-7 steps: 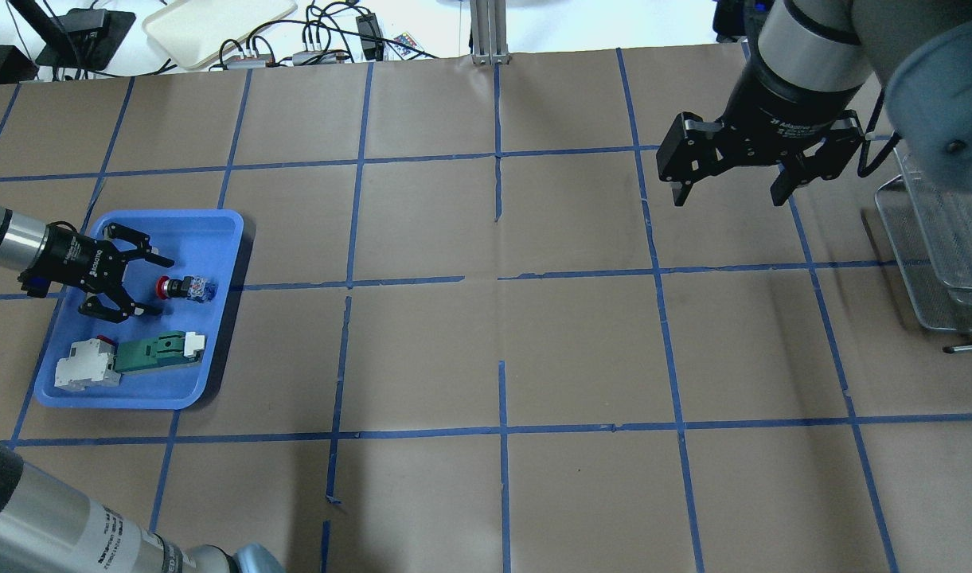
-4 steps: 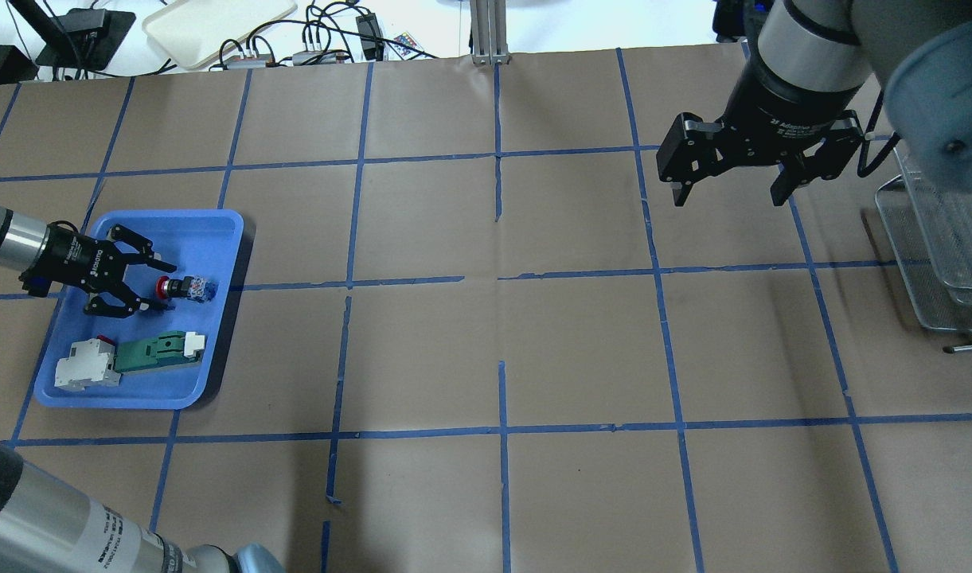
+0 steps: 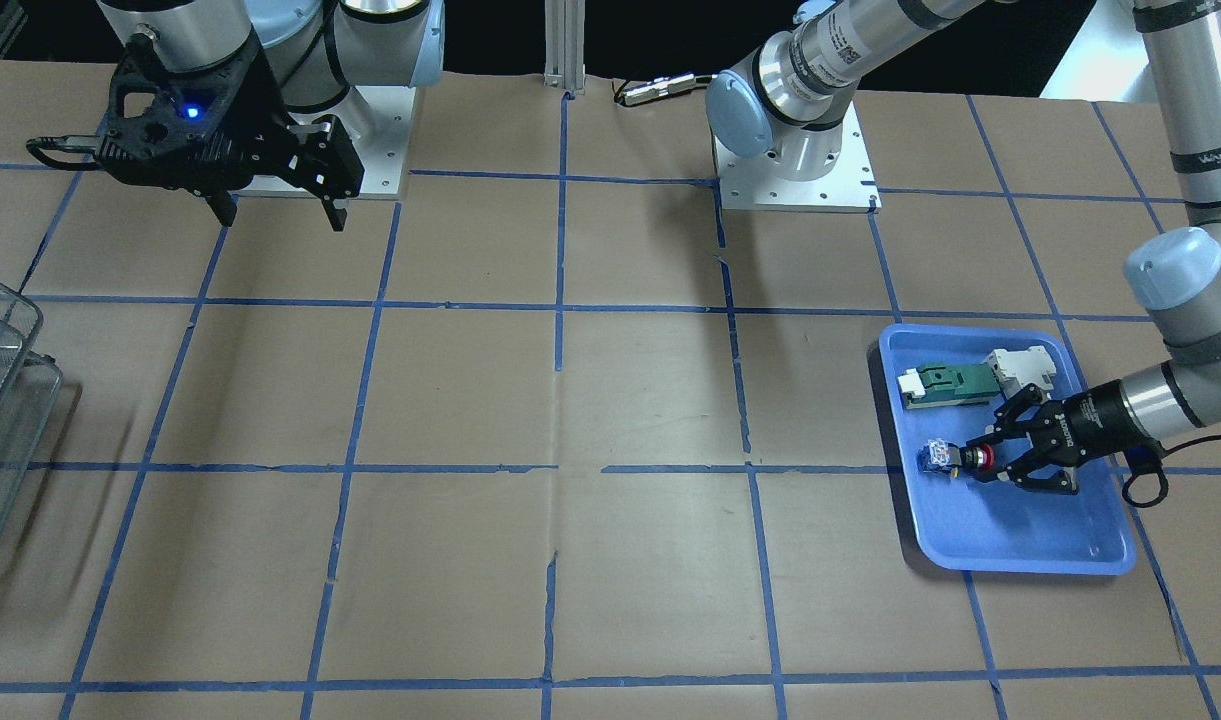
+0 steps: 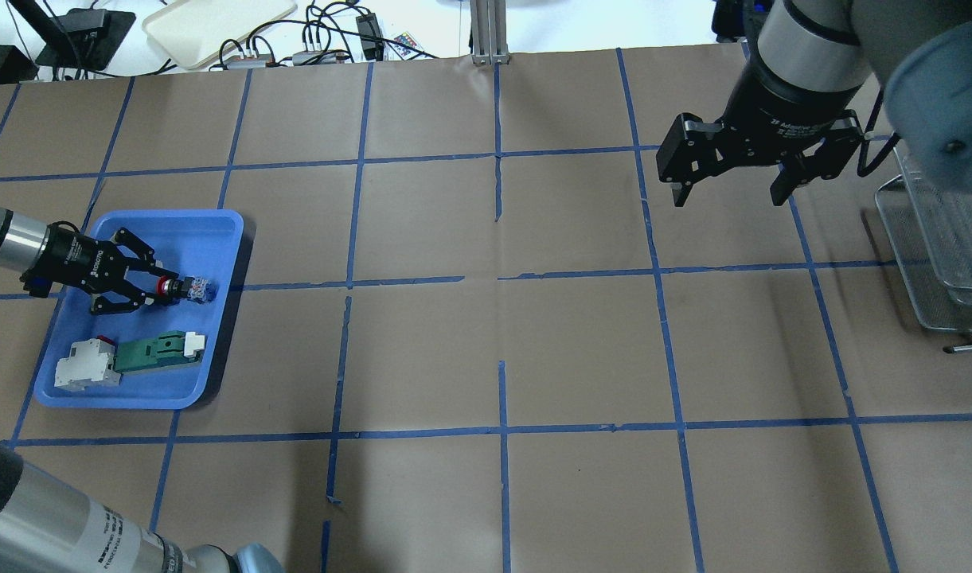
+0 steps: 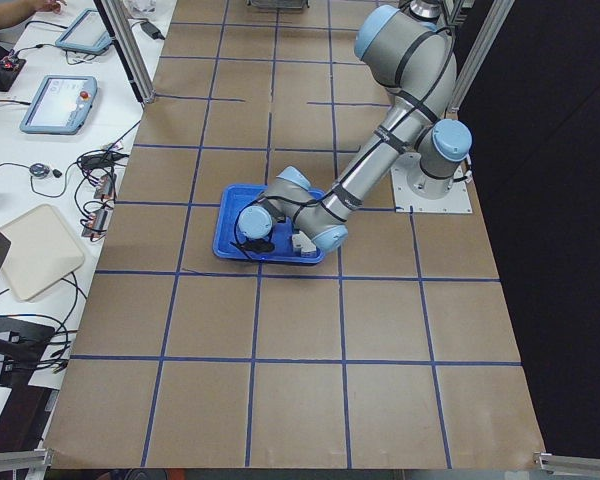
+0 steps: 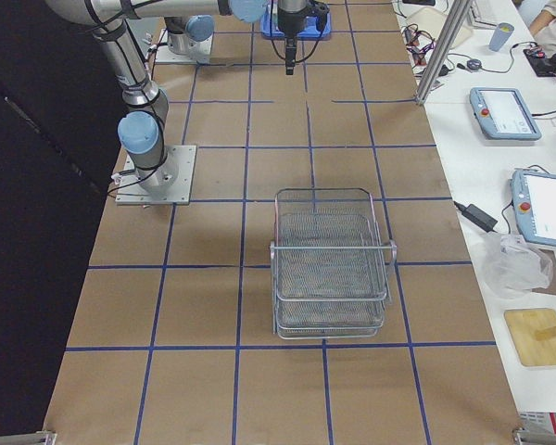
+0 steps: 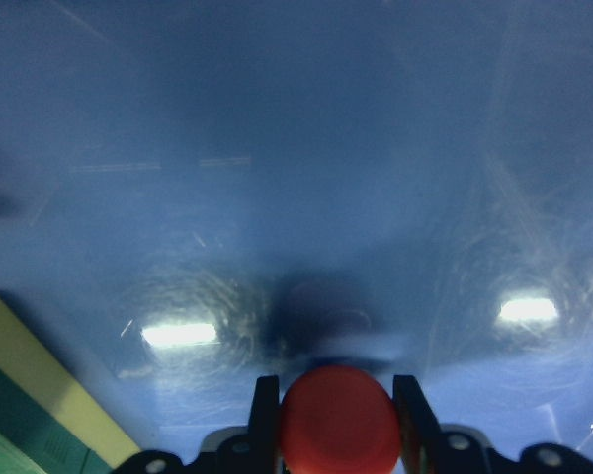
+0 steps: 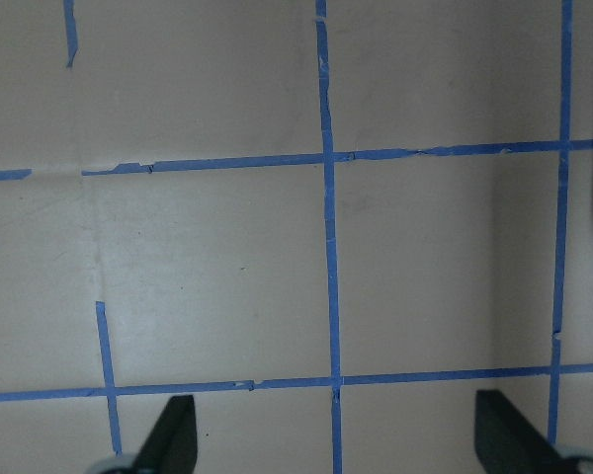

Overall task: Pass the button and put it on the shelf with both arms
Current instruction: 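Lift the push-button and carry it toward the right gripper while the right gripper lowers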

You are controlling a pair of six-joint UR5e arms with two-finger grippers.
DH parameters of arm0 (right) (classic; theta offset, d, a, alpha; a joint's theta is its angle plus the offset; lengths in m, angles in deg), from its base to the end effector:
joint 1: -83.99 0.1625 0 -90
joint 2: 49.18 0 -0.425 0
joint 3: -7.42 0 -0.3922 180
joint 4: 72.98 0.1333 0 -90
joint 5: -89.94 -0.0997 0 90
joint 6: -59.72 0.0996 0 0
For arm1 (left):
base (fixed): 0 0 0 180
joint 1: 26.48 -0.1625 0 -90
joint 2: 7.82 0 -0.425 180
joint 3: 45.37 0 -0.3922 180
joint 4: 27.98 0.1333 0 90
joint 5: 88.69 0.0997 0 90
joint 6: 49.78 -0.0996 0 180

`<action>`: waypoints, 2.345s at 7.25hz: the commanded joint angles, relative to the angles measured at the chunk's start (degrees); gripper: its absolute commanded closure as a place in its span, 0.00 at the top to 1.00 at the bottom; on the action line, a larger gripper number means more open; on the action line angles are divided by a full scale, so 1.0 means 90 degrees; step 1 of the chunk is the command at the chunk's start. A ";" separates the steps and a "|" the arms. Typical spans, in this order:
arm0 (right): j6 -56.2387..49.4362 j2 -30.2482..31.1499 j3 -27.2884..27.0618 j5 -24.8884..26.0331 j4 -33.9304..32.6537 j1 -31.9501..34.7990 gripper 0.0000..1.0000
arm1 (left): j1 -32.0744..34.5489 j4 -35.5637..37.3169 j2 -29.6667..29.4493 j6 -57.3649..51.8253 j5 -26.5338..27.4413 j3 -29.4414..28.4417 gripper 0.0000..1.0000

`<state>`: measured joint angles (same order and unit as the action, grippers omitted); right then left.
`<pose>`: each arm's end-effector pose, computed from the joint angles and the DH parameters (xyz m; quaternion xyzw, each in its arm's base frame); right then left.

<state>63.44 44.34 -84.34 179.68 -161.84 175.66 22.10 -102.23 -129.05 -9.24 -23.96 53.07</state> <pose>0.1473 -0.4626 0.5002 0.0179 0.9998 -0.0053 0.0025 0.2498 -0.5489 0.1528 0.6602 -0.6909 -0.2006 0.2155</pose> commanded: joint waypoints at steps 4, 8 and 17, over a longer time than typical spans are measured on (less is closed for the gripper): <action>-0.0043 0.0010 0.0000 0.0029 0.0107 -0.0010 1.00 | 0.0528 -0.0487 0.0869 0.0279 -0.0304 -0.0108 0.00; 0.0172 0.0049 0.0000 -0.0019 0.0448 0.0000 1.00 | 0.2449 -0.0432 0.1798 0.3104 -0.1067 -0.0098 0.00; -0.4604 0.0137 -0.0019 -0.1247 0.0234 0.0068 1.00 | 0.5598 0.2203 0.2200 0.7788 -0.2016 0.0379 0.00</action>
<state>31.94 45.44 -84.33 170.63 -159.98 176.06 70.65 -85.06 -109.47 58.74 -42.13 54.92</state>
